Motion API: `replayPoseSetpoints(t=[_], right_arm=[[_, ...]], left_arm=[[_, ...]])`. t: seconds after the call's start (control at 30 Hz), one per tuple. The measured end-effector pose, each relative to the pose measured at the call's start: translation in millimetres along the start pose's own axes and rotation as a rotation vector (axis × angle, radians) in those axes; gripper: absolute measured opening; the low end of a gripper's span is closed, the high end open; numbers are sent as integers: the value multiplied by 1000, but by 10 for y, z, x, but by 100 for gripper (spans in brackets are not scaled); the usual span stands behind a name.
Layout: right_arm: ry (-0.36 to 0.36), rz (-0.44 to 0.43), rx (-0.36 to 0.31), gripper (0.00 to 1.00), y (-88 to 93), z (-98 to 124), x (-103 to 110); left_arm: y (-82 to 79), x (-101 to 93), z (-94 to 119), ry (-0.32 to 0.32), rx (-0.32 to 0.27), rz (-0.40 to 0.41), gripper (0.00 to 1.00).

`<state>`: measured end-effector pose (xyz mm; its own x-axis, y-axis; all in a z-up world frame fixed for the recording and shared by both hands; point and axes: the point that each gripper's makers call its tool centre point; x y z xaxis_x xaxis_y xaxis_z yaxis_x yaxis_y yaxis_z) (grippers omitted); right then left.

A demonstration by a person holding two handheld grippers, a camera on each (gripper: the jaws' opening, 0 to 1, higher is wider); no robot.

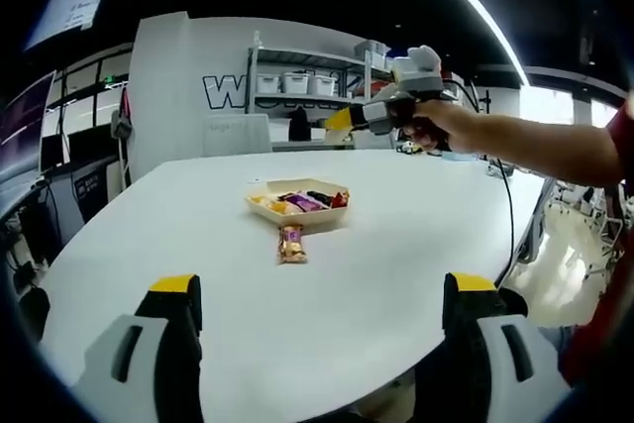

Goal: Place the target food into the container with the food tongs after gripping and lifting it, then release it inside without dropping or visibly crushing the food.

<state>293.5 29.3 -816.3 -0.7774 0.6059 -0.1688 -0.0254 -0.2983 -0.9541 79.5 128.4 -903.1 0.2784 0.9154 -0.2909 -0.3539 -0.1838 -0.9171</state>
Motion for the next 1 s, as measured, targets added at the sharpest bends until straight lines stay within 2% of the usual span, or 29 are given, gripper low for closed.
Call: replayPoseSetpoints(t=[0.27, 0.47, 0.77, 0.8, 0.93, 1.0], right_arm=[[-50, 4, 18, 21, 158, -94, 311], [-113, -20, 31, 21, 301, -237, 640], [-187, 0, 68, 21, 506, -426, 1085], [-216, -11, 69, 21, 528, -451, 1169], [-246, -43, 74, 21, 580, -496, 1309], [-254, -32, 90, 21, 656, -528, 1374]], left_arm=[[44, -39, -20, 11, 14, -6, 99], [60, -42, -11, 13, 22, -10, 98], [48, -39, -11, 15, 21, -9, 97], [49, -42, -10, 16, 21, -10, 97], [57, -48, -19, 19, 24, -9, 97], [53, -46, -24, 18, 25, -11, 97]])
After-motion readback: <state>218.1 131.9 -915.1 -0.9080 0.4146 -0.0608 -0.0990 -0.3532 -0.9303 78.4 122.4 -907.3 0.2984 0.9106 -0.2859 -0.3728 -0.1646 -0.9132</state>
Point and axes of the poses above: the point that each gripper's makers call its tool centre point, and the gripper's own axes: z roughly backward along the fingers, x roughly to its left, y roughly out of its underside, and after that the axes turned 15 degrees about z, right-handed
